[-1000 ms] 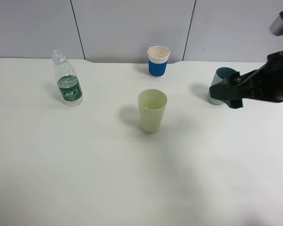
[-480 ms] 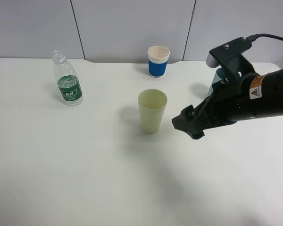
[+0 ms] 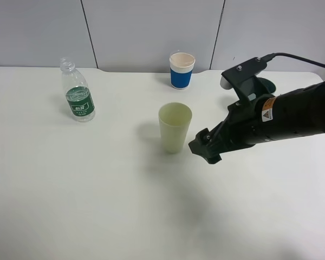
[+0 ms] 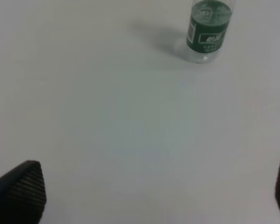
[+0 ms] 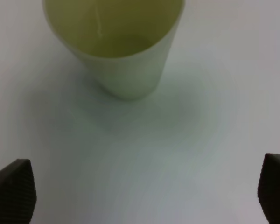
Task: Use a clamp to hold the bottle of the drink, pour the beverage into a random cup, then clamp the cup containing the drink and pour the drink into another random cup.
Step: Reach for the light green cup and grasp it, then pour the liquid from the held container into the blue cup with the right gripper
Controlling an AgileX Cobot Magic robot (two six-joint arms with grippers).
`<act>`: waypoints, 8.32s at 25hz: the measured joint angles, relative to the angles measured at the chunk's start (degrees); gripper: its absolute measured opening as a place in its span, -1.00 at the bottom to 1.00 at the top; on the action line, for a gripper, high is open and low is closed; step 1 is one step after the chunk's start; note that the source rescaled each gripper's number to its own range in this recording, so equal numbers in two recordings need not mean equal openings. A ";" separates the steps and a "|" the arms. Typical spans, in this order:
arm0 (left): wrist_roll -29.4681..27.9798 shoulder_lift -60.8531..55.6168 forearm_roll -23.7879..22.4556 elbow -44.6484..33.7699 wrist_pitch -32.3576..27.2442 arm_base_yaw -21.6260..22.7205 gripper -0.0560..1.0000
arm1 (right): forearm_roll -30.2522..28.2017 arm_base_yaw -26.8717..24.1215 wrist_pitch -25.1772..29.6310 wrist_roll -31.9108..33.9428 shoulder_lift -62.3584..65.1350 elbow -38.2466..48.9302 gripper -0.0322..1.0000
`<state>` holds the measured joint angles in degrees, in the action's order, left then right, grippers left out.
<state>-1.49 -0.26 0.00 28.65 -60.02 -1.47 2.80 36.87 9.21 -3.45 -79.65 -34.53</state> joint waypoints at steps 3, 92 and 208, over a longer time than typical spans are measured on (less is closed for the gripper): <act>0.00 0.00 0.00 0.00 0.00 0.00 1.00 | -0.12 0.00 -2.91 0.00 -2.88 0.00 1.00; 0.00 0.00 0.00 0.00 0.00 0.00 1.00 | -7.68 0.00 -78.34 -13.04 -45.08 2.05 0.94; 0.00 0.00 0.00 0.00 0.00 0.00 1.00 | -56.64 -20.34 -2.41 44.27 -32.37 -45.81 -0.94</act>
<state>-1.49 -0.26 0.00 28.65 -60.02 -1.47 -53.84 16.52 6.80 40.82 -112.02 -80.34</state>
